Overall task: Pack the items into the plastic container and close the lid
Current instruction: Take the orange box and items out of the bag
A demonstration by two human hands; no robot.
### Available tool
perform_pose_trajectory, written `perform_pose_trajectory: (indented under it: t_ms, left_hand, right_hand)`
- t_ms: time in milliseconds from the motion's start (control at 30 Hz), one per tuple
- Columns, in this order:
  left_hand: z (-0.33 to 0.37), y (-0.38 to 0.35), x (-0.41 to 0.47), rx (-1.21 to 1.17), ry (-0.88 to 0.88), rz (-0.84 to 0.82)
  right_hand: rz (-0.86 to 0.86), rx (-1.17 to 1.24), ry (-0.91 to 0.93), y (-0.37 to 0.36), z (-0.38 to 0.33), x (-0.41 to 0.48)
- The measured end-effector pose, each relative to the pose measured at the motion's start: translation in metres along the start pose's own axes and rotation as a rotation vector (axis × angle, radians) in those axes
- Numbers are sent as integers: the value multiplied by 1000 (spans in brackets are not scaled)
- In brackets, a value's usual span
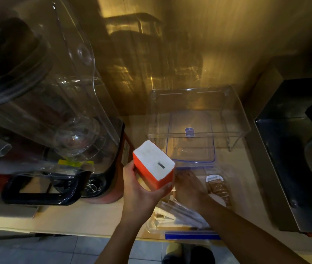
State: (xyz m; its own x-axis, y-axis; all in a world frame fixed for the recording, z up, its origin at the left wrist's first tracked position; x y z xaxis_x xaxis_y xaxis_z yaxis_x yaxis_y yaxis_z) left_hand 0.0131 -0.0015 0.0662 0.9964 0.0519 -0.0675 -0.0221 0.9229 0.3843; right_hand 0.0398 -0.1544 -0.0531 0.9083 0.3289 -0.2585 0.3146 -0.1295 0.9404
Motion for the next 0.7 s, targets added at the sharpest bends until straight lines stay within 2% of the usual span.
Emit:
perform_pose_trajectory:
  t_ms: [200,367,467,567,700]
  left_hand:
    - [0,-10,-1,162,-107,-56]
    - [-3,-35,3,399,-219,-159]
    - [-12,-51,6,609,-305,-229]
    - [-27,-63,7,754,-348,-329]
    - [-42,-70,8,867,-281,-383]
  right_hand:
    - [-86,-94,0,28,31,-29]
    - [-78,-162,-177,50,62,-55]
    - [-125,-200,-208,54,64,-63]
    - [-99,-91,-274,56,62,-65]
    - [-6,100,-311,61,61,-66]
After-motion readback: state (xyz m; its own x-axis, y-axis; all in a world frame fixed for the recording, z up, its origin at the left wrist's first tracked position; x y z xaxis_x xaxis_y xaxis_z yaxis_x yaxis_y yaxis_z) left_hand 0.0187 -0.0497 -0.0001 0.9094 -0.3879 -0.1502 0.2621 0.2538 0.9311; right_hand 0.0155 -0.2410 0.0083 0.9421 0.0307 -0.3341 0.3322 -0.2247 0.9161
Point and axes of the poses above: each hand's wrist, its own x-axis towards the middle knuckle, its own y-axis out of the back of the hand, z = x × y, the point moved 1 cm from there along x, towards the middle knuckle, and after that the axes turned 3 degrees about y, right-handed, at the moved point
